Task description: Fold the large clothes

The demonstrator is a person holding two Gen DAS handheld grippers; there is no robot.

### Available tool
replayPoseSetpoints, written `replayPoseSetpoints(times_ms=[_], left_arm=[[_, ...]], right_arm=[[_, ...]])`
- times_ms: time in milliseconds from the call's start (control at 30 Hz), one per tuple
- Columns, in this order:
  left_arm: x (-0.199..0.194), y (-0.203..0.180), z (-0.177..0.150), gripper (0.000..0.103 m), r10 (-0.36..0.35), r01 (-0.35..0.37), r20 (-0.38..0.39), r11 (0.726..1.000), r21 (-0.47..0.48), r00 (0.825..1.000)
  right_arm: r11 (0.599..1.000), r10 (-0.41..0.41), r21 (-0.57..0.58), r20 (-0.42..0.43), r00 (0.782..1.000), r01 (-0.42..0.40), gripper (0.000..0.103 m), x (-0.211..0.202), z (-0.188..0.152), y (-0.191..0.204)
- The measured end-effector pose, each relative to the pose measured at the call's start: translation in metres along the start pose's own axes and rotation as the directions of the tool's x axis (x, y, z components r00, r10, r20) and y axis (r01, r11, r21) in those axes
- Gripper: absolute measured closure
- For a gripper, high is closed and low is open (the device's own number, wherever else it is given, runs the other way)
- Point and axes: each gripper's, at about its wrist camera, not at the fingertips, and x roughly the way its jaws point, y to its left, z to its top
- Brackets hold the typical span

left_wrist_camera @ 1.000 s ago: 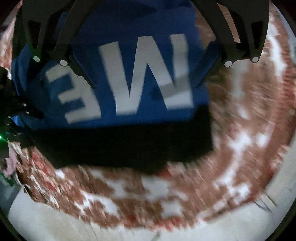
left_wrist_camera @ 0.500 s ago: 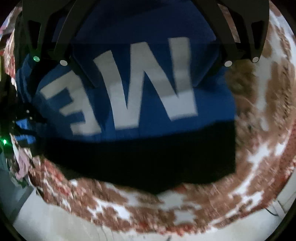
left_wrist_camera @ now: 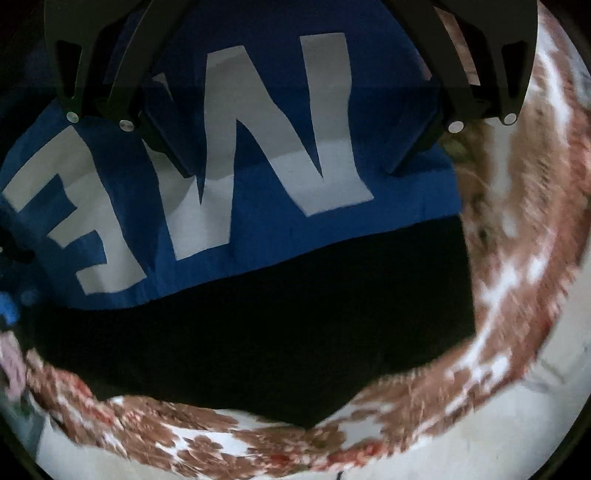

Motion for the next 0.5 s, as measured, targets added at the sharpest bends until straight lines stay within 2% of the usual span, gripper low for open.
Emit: replayPoseSetpoints(times_ms=[67, 200, 333, 400, 500], left_arm=[[-0.007, -0.013, 0.002, 0.006, 0.076, -0.076, 0.004, 0.996, 0.044, 0.997], [-0.046, -0.039, 0.01, 0.005, 0.082, -0.084, 0.044, 0.996, 0.024, 0.996], [-0.088, -0.092, 0.022, 0.005, -0.003, 0.003, 0.101, 1.0, -0.005, 0.995], [-0.1, -0.129, 0.03, 0.005, -0.047, 0.047, 0.118, 0.999, 0.001, 0.992], [-0.11, -0.18, 0.038, 0.005, -0.077, 0.076, 0.131, 0.997, 0.011, 0.988]], right_arm=[[1.0, 0.0, 0.015, 0.019, 1.0, -0.001, 0.004, -0.003, -0.002, 0.0], [0.995, 0.074, 0.053, 0.078, 0.994, -0.079, 0.005, -0.036, -0.003, -0.015], [0.989, 0.125, 0.073, 0.095, 0.988, -0.132, 0.005, -0.067, -0.022, -0.056], [0.986, 0.128, 0.102, 0.074, 0.989, -0.135, 0.005, -0.073, -0.039, -0.087], [0.977, 0.137, 0.158, 0.027, 0.99, -0.14, 0.005, -0.074, -0.076, -0.14]])
